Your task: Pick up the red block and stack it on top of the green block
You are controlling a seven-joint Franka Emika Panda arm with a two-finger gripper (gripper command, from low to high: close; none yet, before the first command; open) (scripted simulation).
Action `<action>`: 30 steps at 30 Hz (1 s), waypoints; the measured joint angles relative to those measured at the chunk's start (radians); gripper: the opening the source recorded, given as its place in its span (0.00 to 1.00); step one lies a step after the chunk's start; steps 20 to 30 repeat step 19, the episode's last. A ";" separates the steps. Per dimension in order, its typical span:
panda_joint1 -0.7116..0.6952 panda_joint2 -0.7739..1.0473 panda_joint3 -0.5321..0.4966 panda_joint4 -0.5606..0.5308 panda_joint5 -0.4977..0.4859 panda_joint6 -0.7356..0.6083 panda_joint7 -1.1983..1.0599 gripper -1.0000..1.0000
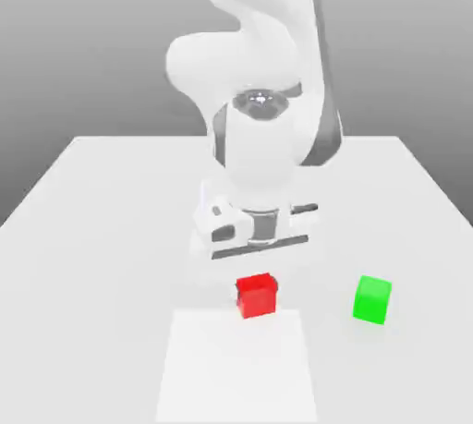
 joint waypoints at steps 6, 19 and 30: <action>0.214 -0.066 0.148 0.059 0.060 -0.124 -0.064 0.00; 0.330 0.152 0.209 0.106 -0.057 0.044 0.005 1.00; 0.330 0.152 0.209 0.106 -0.057 0.044 0.005 1.00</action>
